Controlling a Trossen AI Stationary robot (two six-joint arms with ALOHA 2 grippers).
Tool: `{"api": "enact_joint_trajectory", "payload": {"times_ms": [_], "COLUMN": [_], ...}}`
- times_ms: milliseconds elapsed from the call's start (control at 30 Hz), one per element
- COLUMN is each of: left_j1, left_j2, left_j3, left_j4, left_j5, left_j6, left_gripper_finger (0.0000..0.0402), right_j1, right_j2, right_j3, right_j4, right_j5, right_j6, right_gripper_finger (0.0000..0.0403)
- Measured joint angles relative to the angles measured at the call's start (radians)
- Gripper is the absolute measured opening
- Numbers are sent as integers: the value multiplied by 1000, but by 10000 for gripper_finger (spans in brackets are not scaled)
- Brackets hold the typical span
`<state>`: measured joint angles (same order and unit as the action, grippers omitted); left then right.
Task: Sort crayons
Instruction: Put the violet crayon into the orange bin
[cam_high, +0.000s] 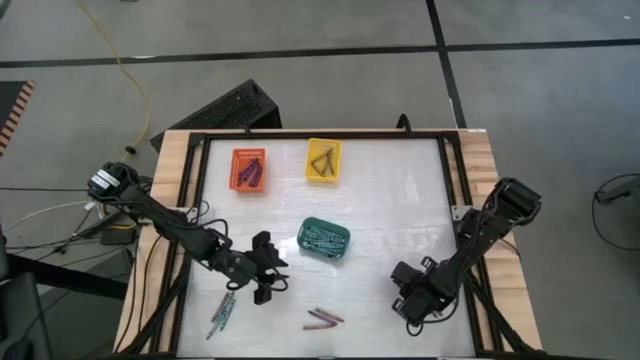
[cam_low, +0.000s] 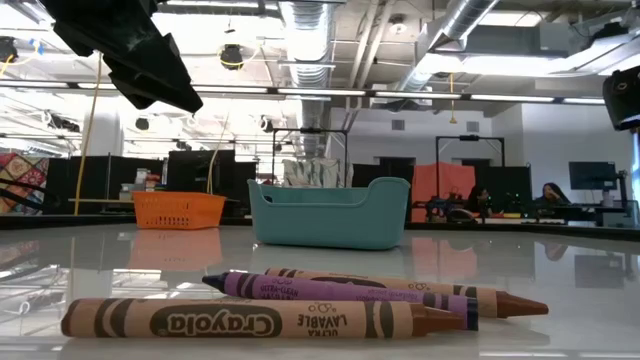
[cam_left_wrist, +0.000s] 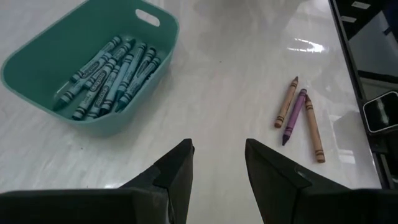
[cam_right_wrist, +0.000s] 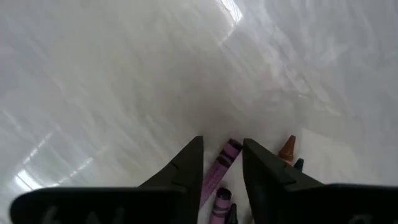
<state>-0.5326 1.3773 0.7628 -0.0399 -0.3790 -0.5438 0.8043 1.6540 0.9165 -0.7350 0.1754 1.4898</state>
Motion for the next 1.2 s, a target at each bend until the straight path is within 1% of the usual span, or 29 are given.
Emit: {"api": "enact_joint_trajectory", "payload": {"times_ms": [233, 533, 667, 867, 1033, 1200], "left_j1": [-5, -5, -5, -5, -5, -5], "left_j2": [0, -1, -1, -1, -1, -1], "left_j3": [0, 0, 0, 0, 0, 0], "left_j4": [0, 1, 1, 1, 0, 0], "left_j5": [0, -2, -2, -2, -2, -2], "left_j6": [9, 37, 46, 59, 61, 61], "left_gripper_finger": [135, 135, 135, 135, 135, 135], "right_j1": [0, -18, -36, -71, -117, -170], "right_j2": [-7, -6, -6, -4, -2, -4], "right_j3": [0, 0, 0, 10, 68, 145], "right_j4": [47, 156, 214, 276, 280, 269], "right_j5": [9, 21, 31, 39, 98, 101], "right_j6": [22, 10, -28, -130, -265, -431], "right_gripper_finger": [59, 13, 5, 2, 1, 1]}}
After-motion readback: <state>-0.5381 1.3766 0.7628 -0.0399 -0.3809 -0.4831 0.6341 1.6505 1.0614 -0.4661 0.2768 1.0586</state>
